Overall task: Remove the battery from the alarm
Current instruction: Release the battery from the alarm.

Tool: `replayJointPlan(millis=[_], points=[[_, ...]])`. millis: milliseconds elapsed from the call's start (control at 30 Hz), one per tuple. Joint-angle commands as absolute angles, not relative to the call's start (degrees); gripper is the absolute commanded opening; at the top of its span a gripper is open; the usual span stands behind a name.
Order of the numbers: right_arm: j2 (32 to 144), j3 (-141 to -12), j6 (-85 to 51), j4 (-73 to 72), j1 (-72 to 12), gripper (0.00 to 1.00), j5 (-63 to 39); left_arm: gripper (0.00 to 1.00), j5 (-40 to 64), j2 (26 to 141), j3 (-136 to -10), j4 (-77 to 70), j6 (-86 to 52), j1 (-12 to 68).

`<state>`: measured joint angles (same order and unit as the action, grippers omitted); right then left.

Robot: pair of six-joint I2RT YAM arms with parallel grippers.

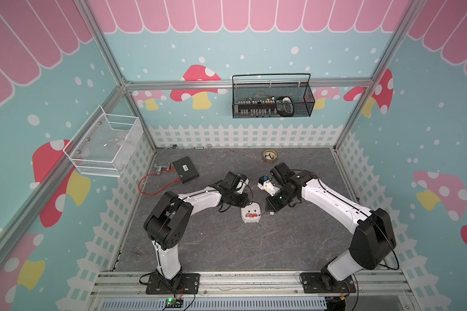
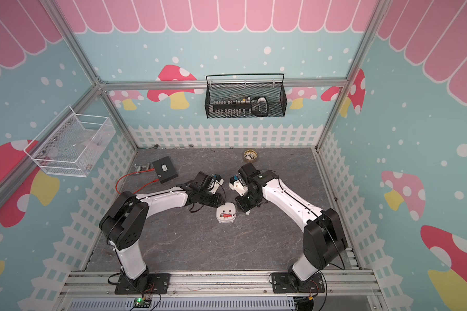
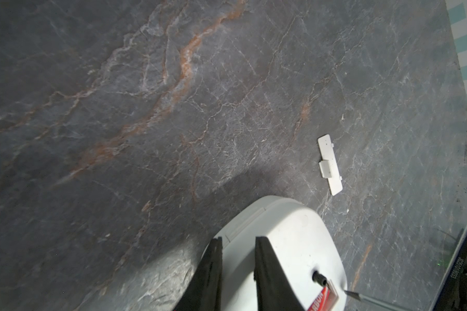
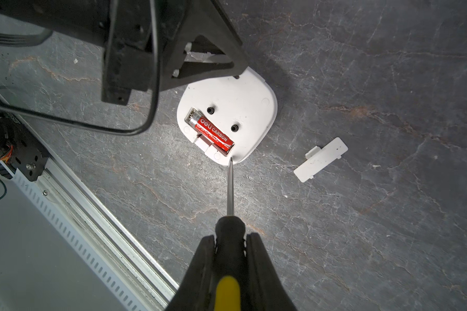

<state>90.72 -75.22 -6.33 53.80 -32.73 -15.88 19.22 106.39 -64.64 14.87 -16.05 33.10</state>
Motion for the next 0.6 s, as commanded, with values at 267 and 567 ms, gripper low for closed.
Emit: replayJointPlan(millis=[267, 567], points=[[92.9, -77.6, -6.4, 53.7, -34.0, 0.0, -15.7, 0.24, 16.3, 109.0, -62.6, 22.3, -14.8, 34.0], [94.4, -77.0, -6.3, 53.4, -34.4, 0.0, -15.4, 0.23, 16.3, 108.8, -62.6, 22.3, -14.8, 33.9]])
